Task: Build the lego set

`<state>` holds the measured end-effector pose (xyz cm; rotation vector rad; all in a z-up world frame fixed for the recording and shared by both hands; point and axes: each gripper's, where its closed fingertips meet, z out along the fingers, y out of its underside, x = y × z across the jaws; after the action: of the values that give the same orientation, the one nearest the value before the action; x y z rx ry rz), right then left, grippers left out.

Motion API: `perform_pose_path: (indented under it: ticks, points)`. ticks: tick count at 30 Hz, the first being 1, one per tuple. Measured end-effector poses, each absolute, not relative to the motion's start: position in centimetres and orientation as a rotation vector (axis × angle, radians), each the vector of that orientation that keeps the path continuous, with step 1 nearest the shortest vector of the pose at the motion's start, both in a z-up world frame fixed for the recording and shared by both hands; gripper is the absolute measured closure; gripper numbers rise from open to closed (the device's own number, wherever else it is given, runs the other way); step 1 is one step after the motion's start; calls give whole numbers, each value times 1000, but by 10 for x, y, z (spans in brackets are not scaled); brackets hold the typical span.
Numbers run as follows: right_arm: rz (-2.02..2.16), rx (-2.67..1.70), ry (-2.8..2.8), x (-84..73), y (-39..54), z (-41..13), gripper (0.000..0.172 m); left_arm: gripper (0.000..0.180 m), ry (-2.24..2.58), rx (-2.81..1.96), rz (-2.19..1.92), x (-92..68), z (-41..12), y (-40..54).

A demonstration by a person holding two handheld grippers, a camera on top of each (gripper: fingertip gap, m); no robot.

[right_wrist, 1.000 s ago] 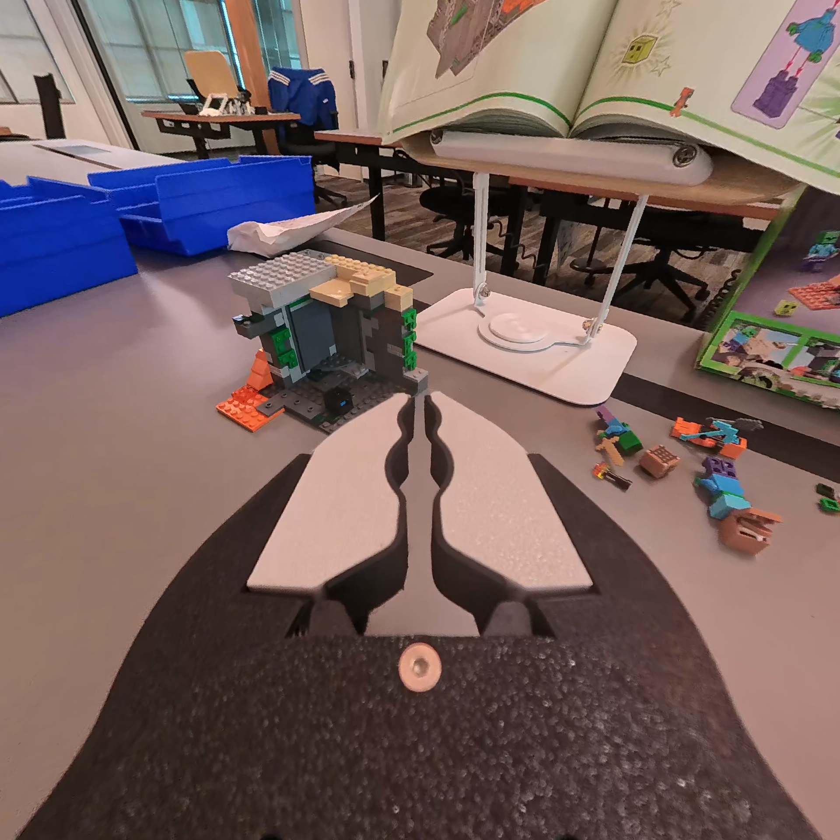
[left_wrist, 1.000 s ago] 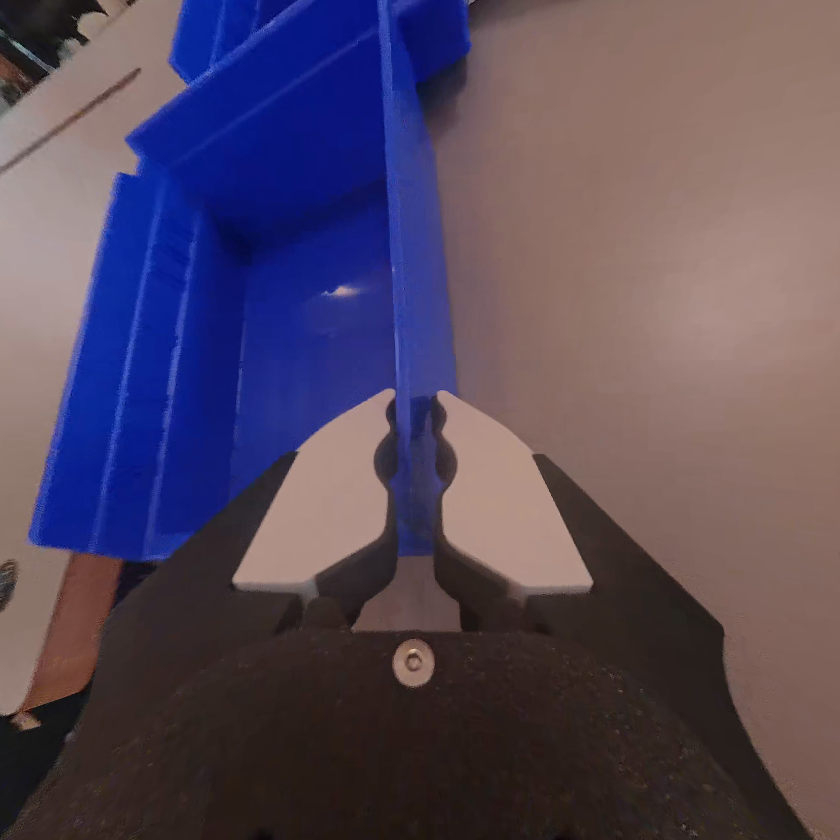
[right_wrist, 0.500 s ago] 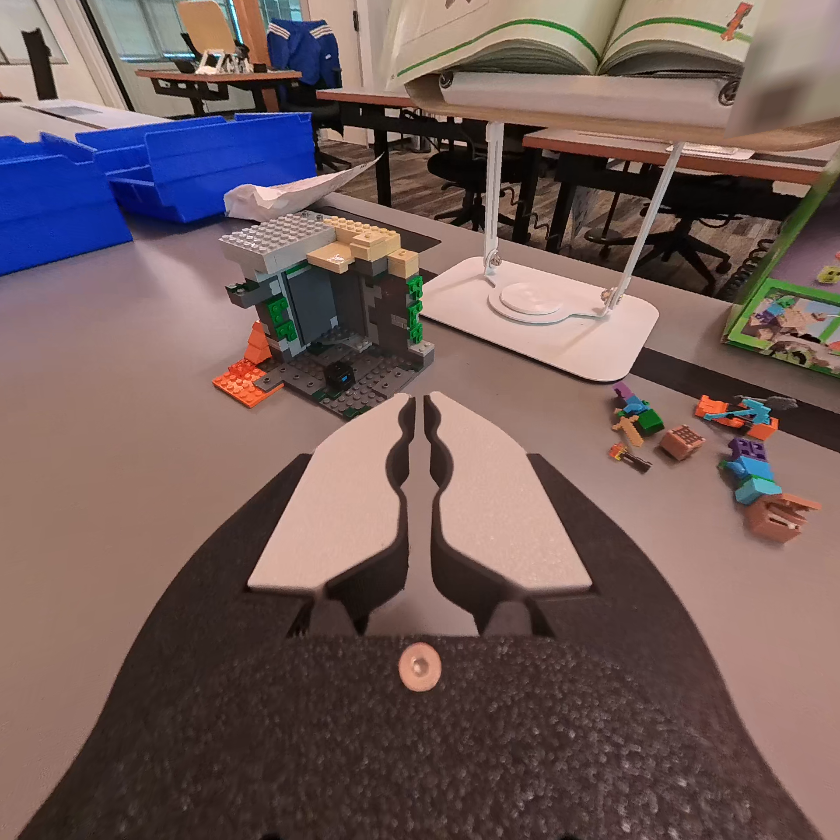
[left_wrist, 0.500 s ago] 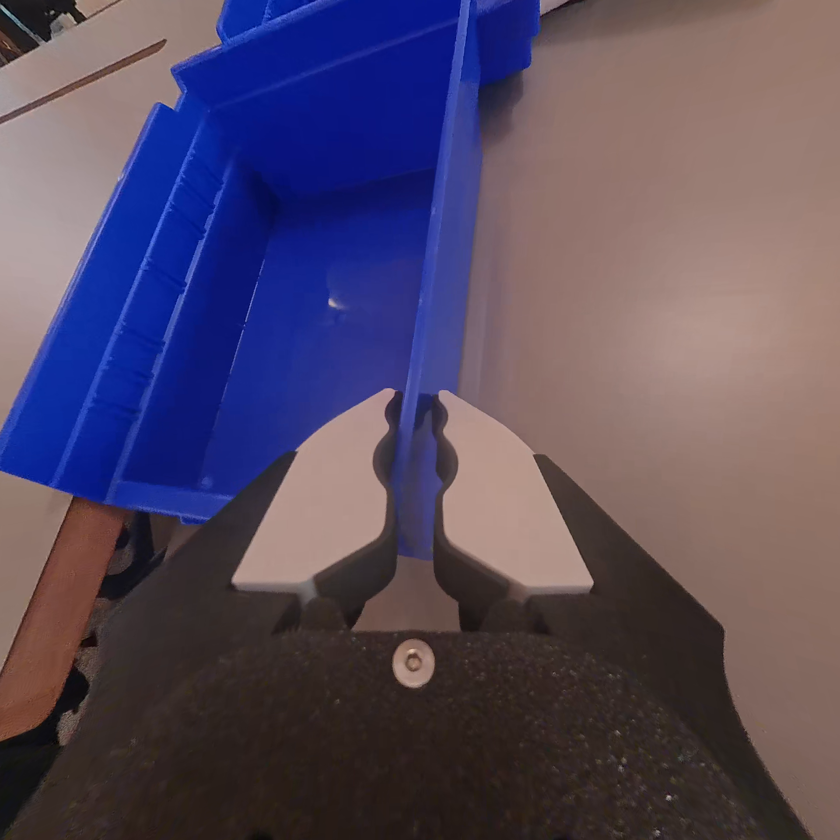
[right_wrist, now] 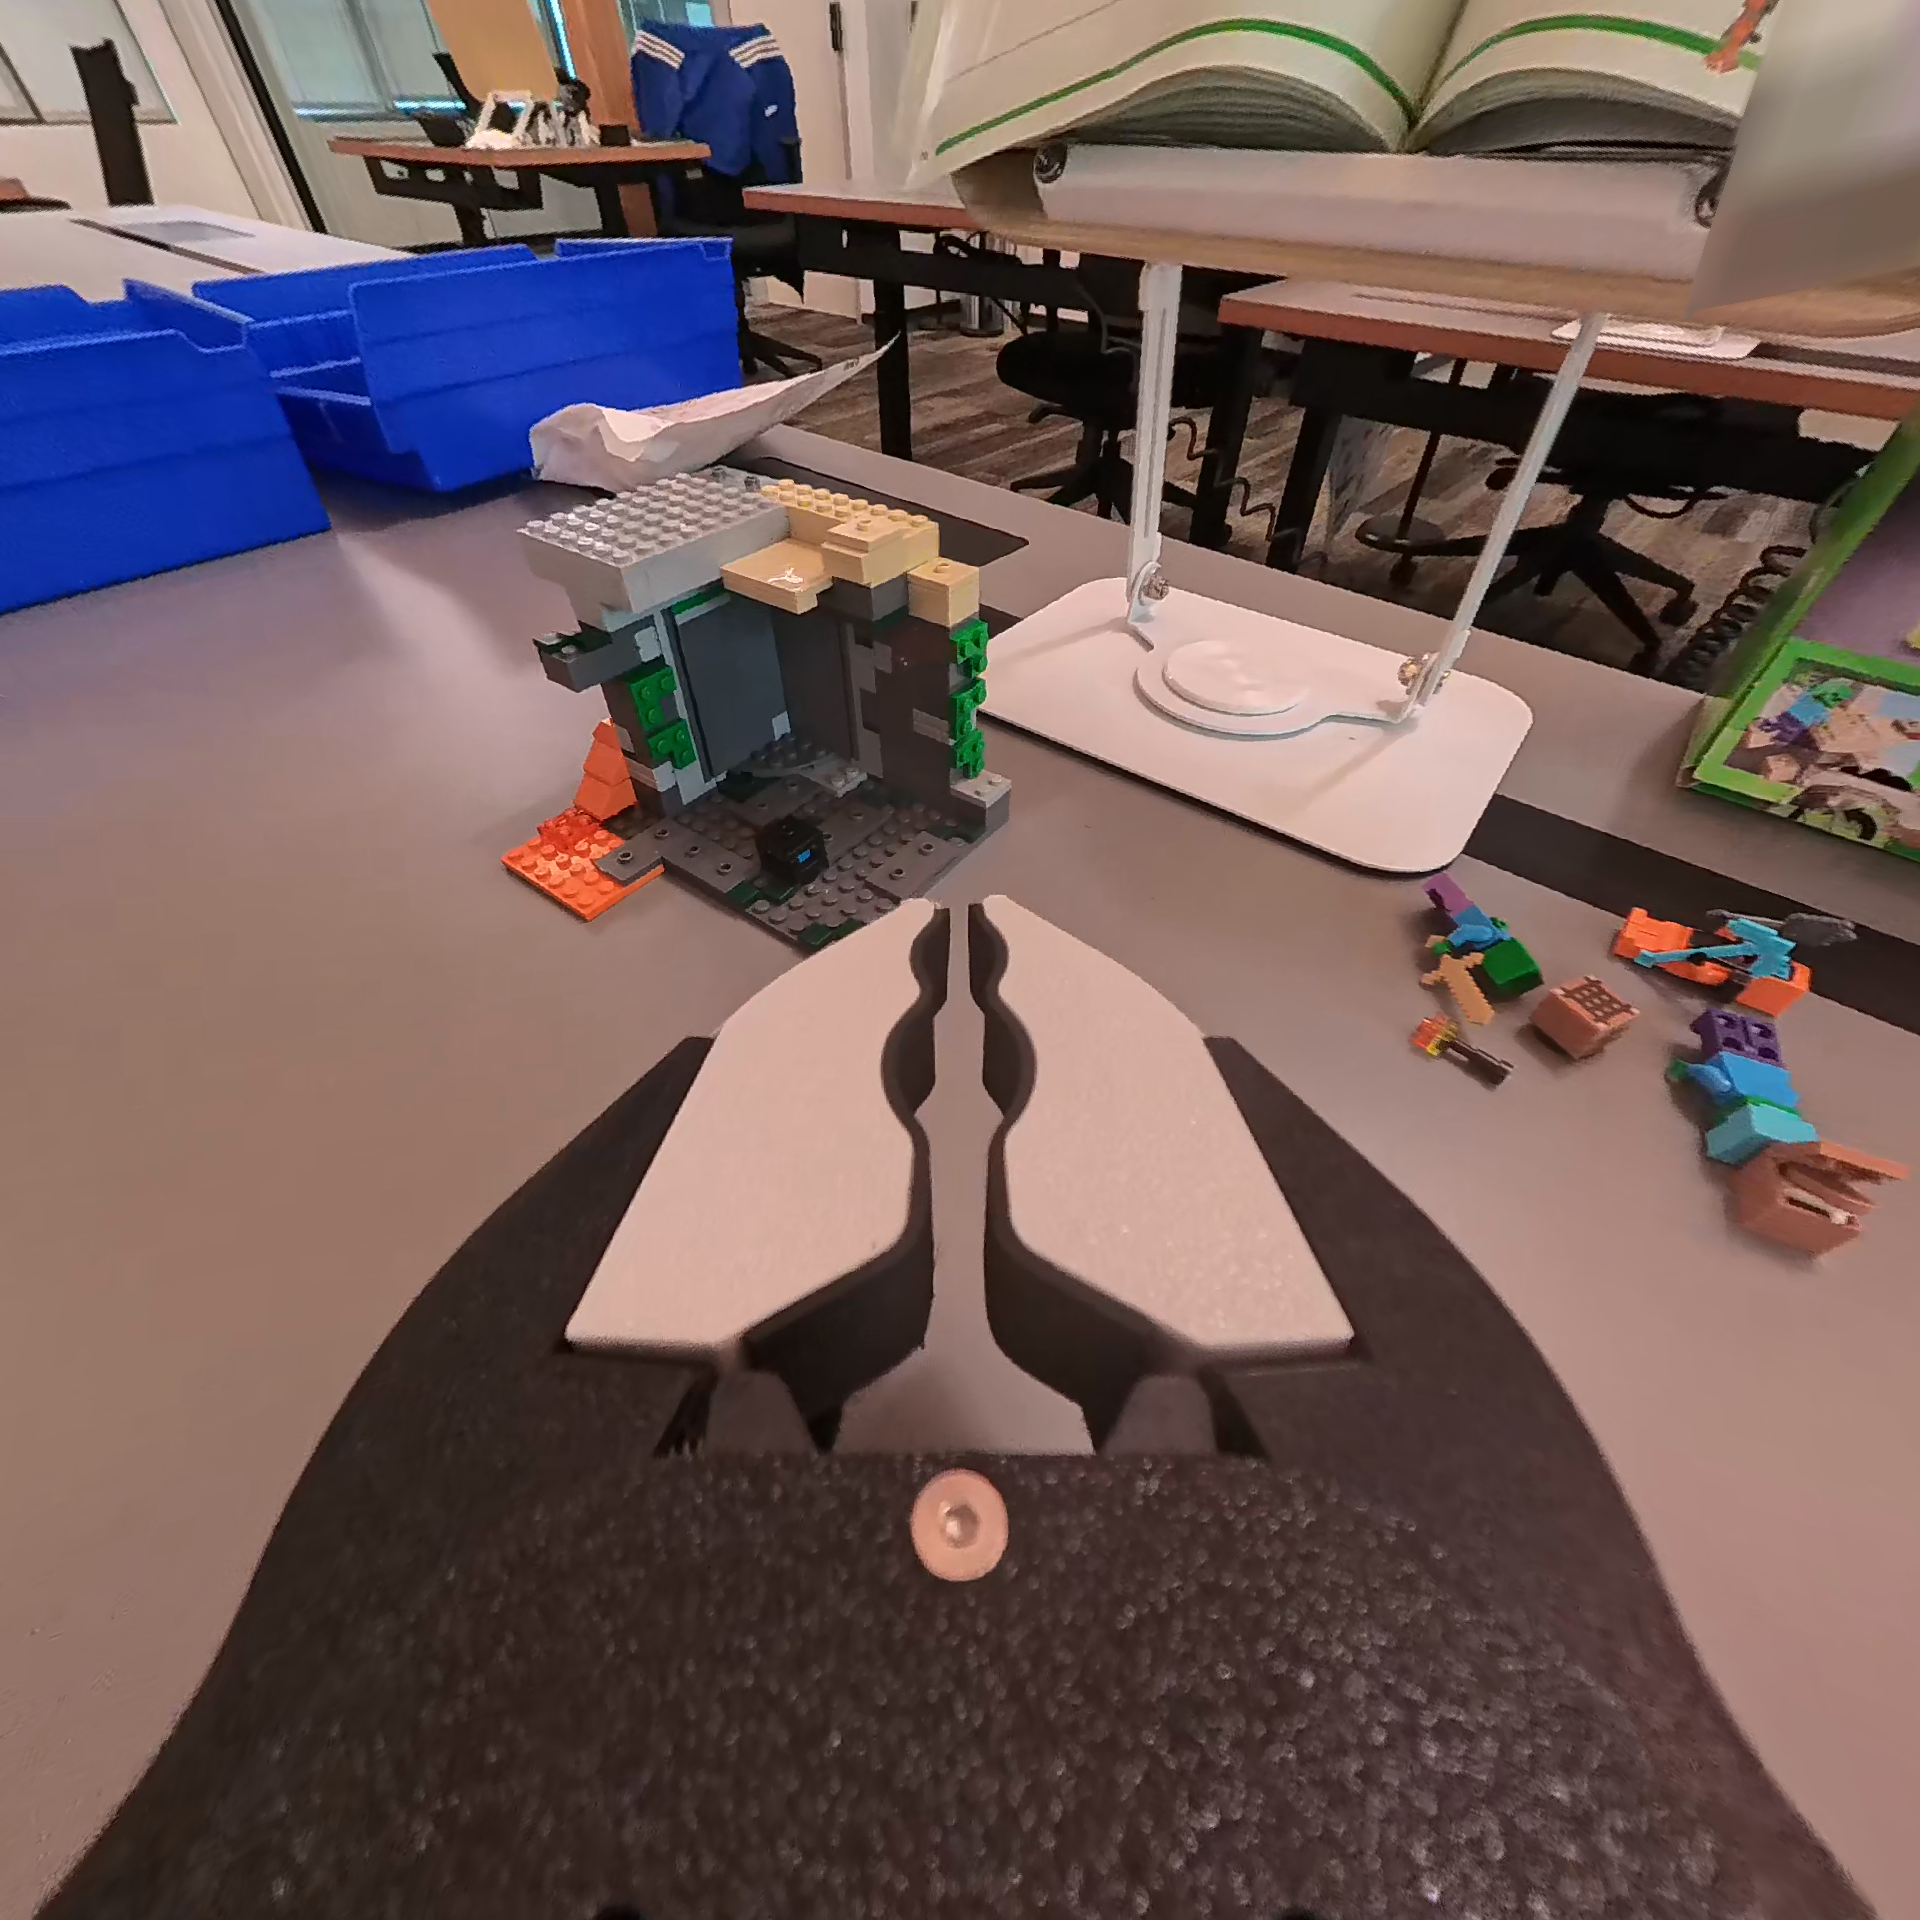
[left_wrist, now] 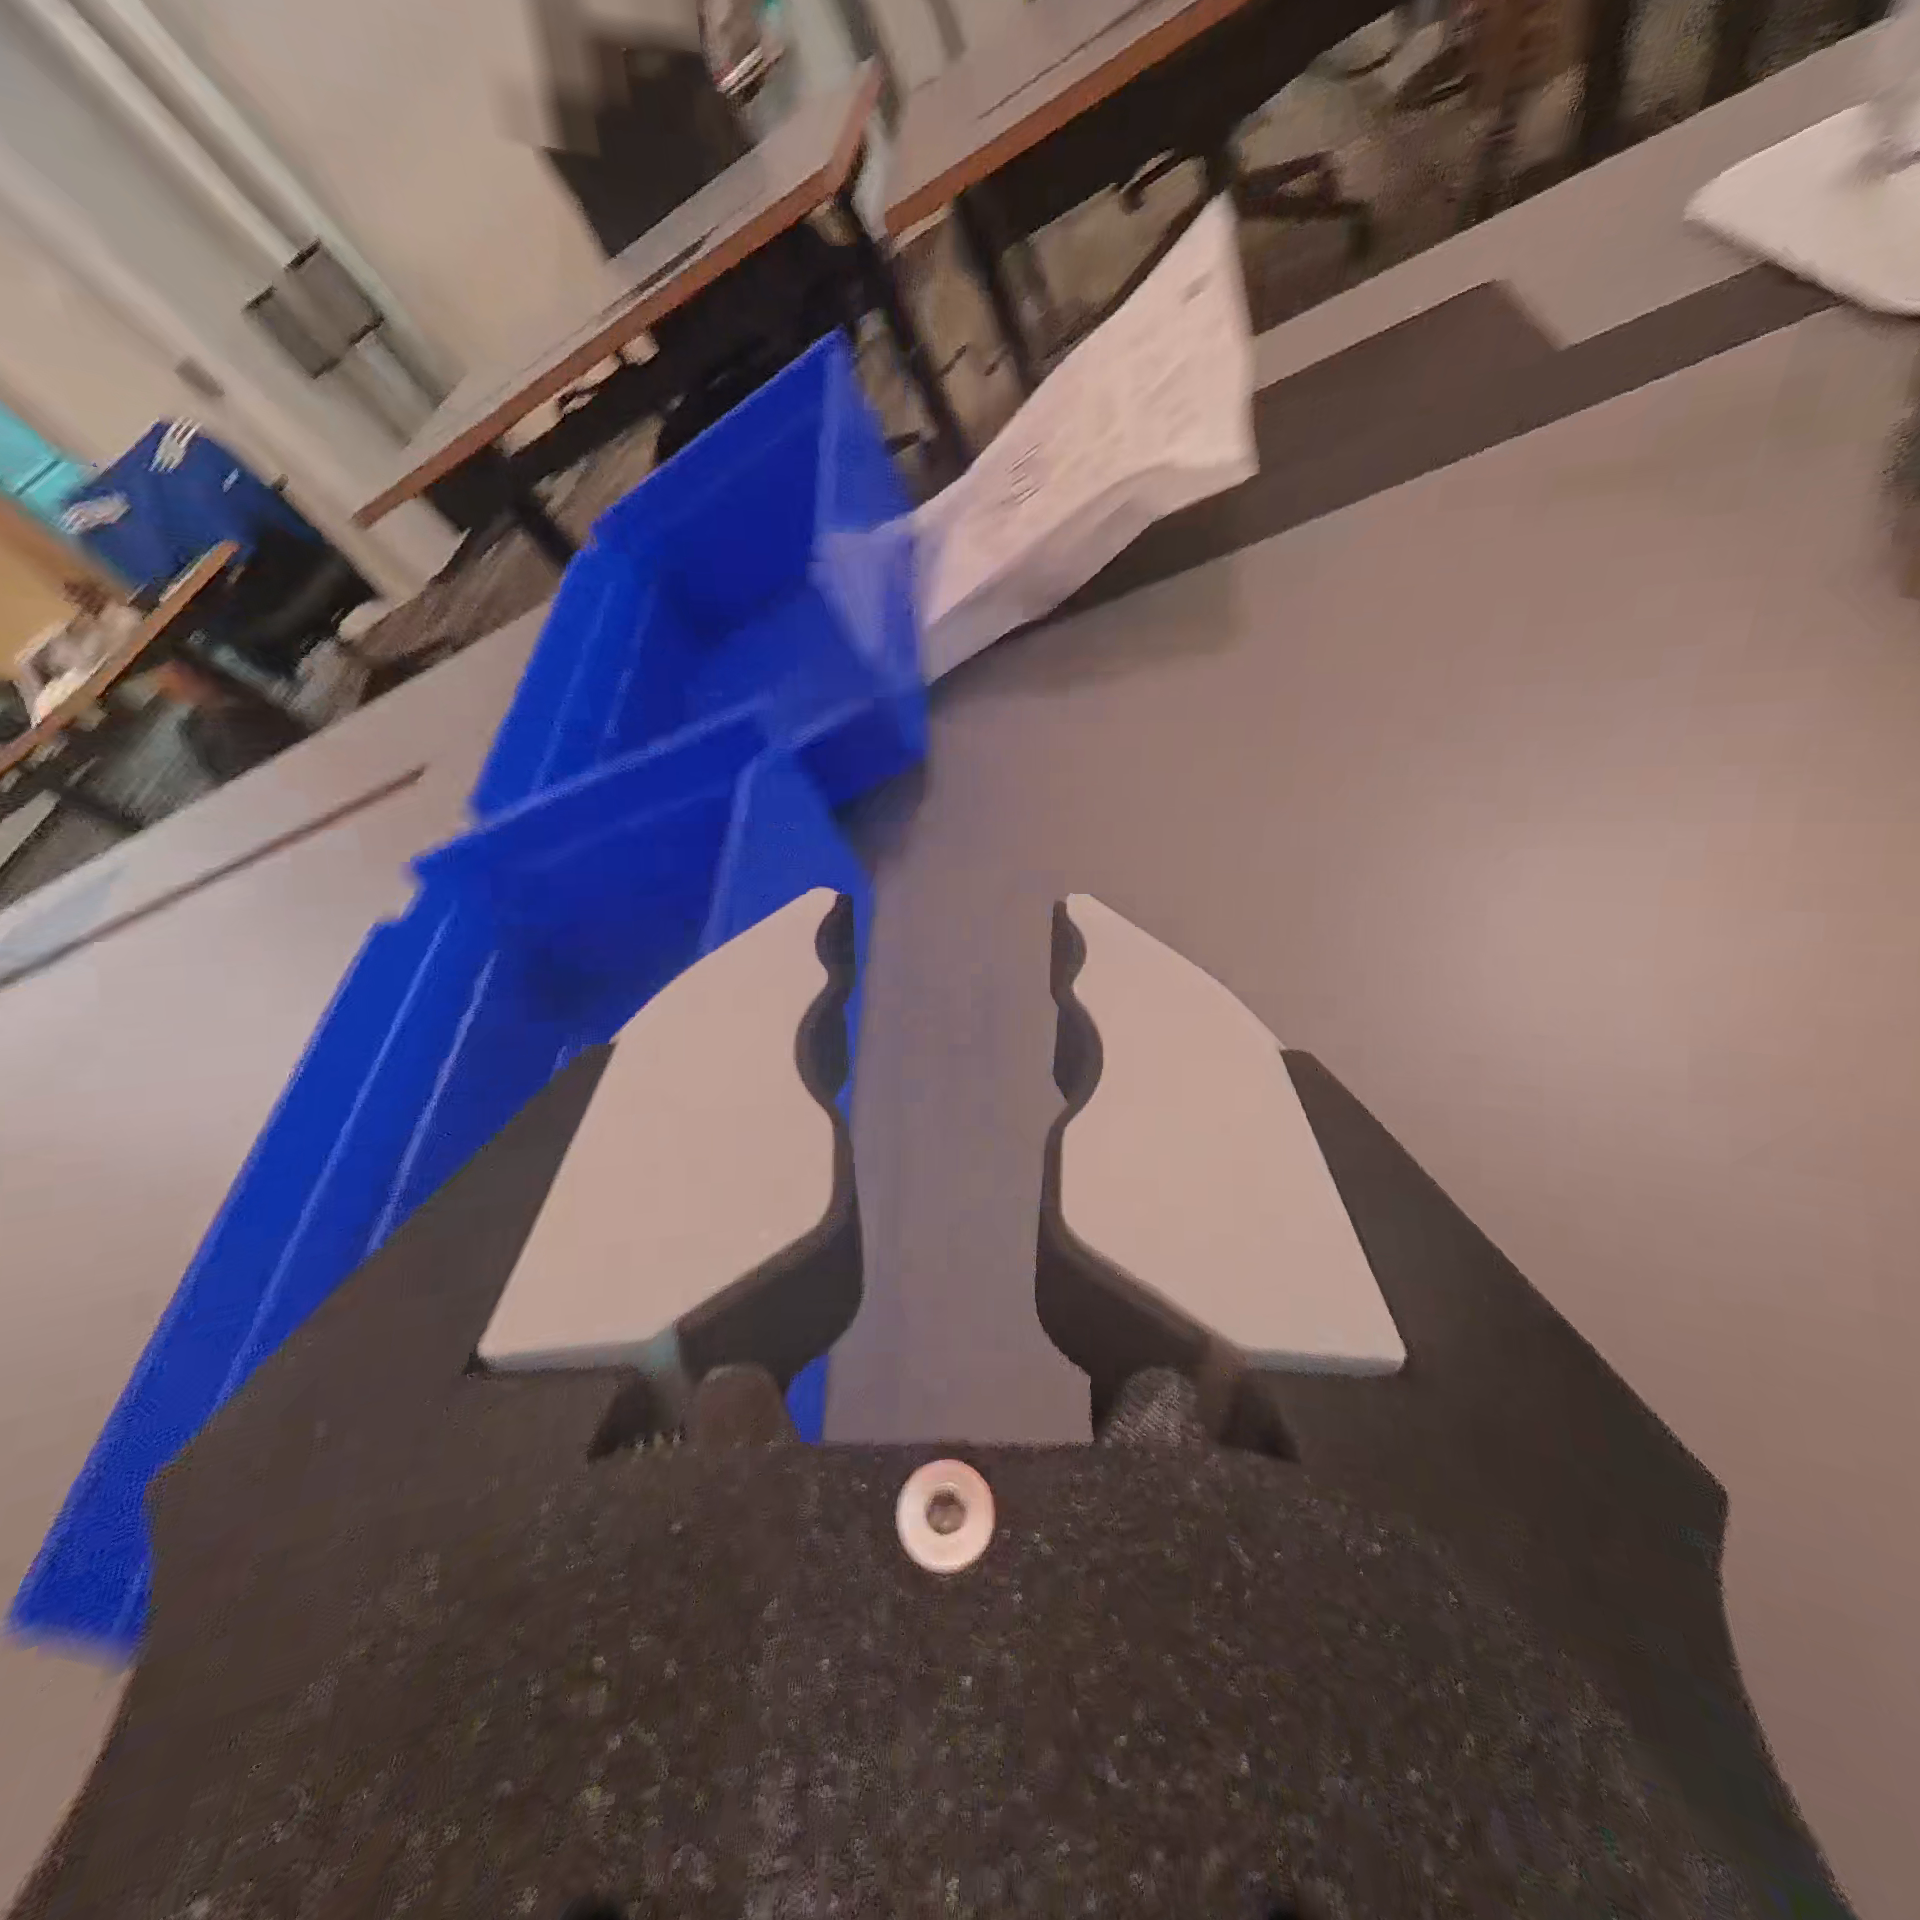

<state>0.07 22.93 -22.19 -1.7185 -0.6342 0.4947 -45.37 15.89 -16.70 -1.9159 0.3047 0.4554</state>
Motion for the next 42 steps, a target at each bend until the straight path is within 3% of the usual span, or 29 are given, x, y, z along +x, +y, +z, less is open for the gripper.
perform_pose_path:
  ticks: [10,17,19,23,26,34,42]
  points:
    - [475,-1702,-644,4,229,-218,169,127,723,-1864,545,-379,-216,358]
    - [467,-1726,-648,7,233,-224,169,119,875,-1836,817,-404,-261,437]
    - [481,-1737,-642,7,234,-226,168,126,910,-1799,883,-411,-263,449]
    - [500,-1750,-639,6,235,-229,168,166,965,-1761,953,-417,-262,460]
    - [504,-1764,-642,5,236,-232,168,179,944,-1662,1003,-413,-237,458]
    - [493,-1769,-673,1,233,-236,168,180,685,-1628,741,-394,-144,425]
    - [578,-1727,-705,-12,220,-224,168,180,765,-1548,655,-345,-82,311]
